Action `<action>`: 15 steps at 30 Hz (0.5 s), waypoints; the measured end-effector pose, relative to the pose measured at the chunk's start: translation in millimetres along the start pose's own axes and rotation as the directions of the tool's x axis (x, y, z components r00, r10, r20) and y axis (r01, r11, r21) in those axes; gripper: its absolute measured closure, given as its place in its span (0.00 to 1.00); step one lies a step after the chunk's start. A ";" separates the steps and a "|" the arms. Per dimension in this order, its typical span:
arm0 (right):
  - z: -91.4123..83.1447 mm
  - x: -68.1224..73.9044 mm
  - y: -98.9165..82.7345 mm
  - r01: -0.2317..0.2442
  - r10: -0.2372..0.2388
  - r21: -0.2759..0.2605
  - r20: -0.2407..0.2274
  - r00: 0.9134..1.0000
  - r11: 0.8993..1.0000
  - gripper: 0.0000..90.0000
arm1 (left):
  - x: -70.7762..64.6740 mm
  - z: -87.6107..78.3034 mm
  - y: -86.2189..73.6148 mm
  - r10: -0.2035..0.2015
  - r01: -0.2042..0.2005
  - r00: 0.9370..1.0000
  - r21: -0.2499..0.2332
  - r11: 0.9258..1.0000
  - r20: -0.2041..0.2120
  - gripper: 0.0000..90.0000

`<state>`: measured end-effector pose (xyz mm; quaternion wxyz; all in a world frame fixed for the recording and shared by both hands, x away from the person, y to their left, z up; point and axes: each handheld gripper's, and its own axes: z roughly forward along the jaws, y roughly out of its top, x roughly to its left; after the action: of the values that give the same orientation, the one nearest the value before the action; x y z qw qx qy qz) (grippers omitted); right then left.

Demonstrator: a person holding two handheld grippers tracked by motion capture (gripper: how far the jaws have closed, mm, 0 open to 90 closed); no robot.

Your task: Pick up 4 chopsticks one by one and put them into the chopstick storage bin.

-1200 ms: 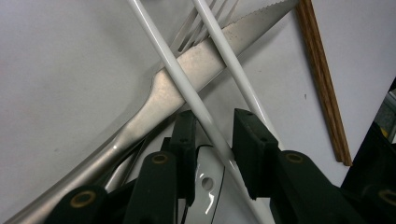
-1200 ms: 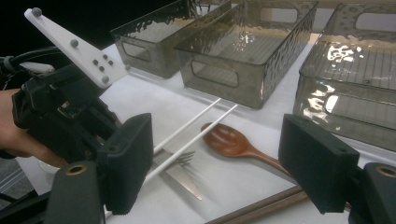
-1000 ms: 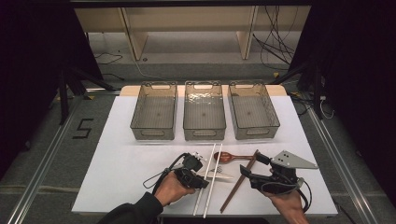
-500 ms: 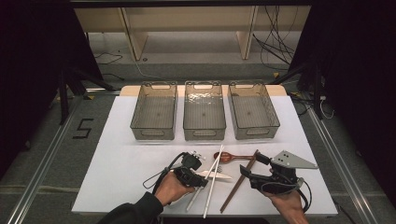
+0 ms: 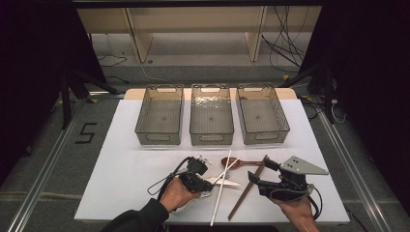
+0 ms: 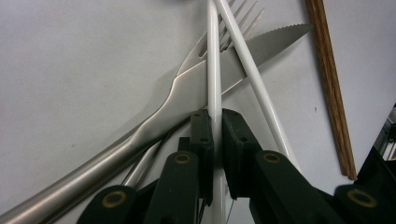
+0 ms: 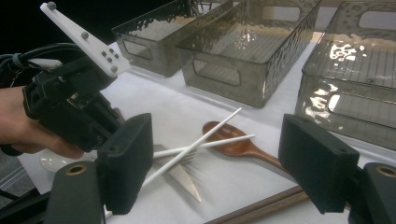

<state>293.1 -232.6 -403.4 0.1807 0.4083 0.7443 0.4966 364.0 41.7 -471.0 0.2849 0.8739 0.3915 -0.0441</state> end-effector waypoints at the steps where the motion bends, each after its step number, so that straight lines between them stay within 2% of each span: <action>1: 0.1 0.1 0.0 0.000 0.000 0.000 0.000 1.000 1.000 0.30 | -0.2 -0.1 0.1 0.003 -0.003 1.000 0.000 1.000 -0.003 0.92; 15: -0.1 0.1 0.1 -0.002 0.002 0.000 -0.002 1.000 1.000 0.30 | -2.8 -4.3 0.3 0.073 -0.072 0.996 0.021 0.997 -0.049 0.93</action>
<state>293.0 -232.6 -403.3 0.1795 0.4087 0.7439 0.4973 361.7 42.0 -466.5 0.2680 0.8910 0.3660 -0.0161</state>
